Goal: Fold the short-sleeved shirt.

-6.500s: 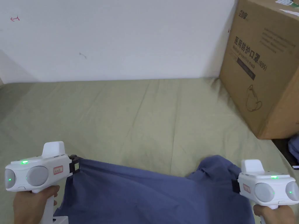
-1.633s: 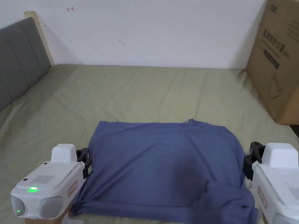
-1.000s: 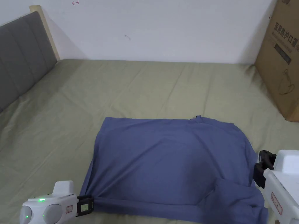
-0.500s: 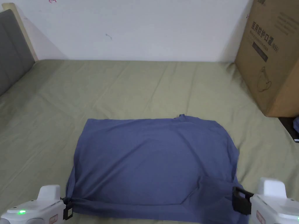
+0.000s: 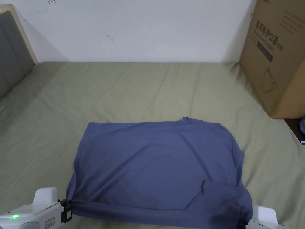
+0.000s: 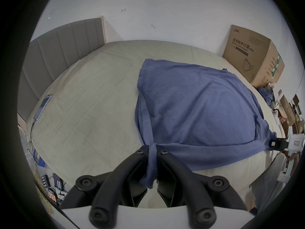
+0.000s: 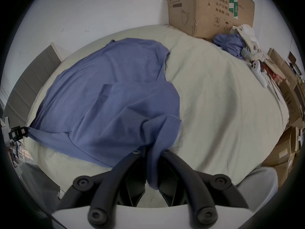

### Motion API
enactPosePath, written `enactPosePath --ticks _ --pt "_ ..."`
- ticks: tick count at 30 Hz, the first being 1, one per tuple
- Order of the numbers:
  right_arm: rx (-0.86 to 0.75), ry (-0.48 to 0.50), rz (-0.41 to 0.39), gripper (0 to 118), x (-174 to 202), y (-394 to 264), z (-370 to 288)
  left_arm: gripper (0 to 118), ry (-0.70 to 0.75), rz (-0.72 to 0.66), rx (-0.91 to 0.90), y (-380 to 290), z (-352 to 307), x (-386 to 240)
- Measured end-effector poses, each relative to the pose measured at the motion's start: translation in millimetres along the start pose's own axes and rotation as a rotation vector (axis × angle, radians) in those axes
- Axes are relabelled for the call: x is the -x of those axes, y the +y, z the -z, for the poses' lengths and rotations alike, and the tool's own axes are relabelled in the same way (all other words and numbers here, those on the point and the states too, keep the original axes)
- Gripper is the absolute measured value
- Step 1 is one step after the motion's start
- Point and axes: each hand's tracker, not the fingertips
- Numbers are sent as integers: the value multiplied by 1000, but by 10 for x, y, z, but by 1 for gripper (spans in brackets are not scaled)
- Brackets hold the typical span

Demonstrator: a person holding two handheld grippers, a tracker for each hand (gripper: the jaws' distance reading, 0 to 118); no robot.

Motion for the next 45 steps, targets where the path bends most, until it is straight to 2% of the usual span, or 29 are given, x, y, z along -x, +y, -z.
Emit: enactPosePath --ticks 8,15,24,32,36,38,40,41,42,43,44,45 --pt "-189 -10 -65 8 199 462 -533 7 -24 -74 -57 276 -79 40" --pt "-253 -12 -93 8 325 1118 -475 7 -17 -81 -101 839 144 -3" --pt "-140 -60 -72 8 297 1677 345 7 9 -38 -26 1367 1040 -143" --pt "-1 -119 -62 8 413 1757 1018 7 54 11 109 1357 1736 -219" --pt "18 -133 -75 8 435 1719 1066 10 56 43 98 1341 1699 -244" --pt "11 -133 -69 9 450 1746 973 20 48 43 109 1353 1635 -233" --pt "-27 -116 -50 20 427 1760 833 41 16 20 103 1378 1509 -228" --pt "-54 -106 -45 35 433 1767 744 54 3 5 94 1390 1428 -223" --pt "-83 -98 -43 59 442 1772 638 70 -22 -21 68 1402 1315 -230" --pt "-123 -82 -47 71 401 1770 574 75 -60 -28 44 1414 1190 -238" --pt "-158 -72 -49 76 408 1766 457 76 -87 -35 20 1427 1074 -249" --pt "-198 -66 -51 76 420 1768 315 76 -98 -53 -17 1439 925 -264"
